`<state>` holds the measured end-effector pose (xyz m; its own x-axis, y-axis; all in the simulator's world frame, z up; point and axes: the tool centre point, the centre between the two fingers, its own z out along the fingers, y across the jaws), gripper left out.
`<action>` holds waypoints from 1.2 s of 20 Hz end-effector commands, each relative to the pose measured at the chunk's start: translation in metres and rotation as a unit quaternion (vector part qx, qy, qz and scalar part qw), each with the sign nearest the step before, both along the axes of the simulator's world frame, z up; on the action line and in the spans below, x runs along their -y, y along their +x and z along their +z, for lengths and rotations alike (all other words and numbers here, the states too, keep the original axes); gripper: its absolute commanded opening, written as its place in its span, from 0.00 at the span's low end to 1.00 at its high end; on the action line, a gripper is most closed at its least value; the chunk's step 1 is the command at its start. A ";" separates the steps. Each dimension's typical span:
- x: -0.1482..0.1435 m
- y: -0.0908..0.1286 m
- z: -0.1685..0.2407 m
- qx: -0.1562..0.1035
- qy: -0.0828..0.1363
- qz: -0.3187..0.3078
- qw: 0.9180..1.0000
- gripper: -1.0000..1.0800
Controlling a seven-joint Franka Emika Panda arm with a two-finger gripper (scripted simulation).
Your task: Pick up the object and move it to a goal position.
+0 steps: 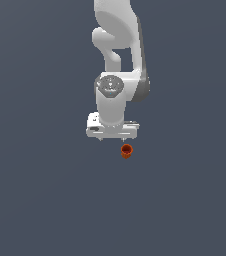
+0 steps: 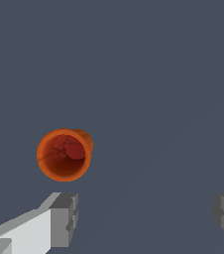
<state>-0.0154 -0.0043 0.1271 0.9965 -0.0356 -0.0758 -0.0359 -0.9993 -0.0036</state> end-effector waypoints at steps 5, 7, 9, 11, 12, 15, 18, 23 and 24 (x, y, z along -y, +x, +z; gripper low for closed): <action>-0.007 -0.001 -0.002 -0.004 0.002 0.000 1.000 0.96; -0.014 -0.002 -0.004 -0.008 0.004 0.001 1.000 0.96; -0.019 -0.003 -0.005 -0.012 0.006 0.001 1.000 0.96; -0.021 -0.004 -0.005 -0.013 0.006 0.002 1.000 0.96; -0.021 -0.004 -0.005 -0.013 0.006 0.002 1.000 0.96; -0.021 -0.003 -0.006 -0.012 0.006 0.001 1.000 0.96; -0.025 -0.001 -0.009 -0.008 0.005 -0.002 1.000 0.96; -0.039 0.004 -0.019 0.006 0.001 -0.012 1.000 0.96; -0.043 0.006 -0.021 0.010 0.000 -0.015 1.000 0.96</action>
<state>-0.0116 0.0330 0.1097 0.9961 -0.0590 -0.0653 -0.0595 -0.9982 -0.0059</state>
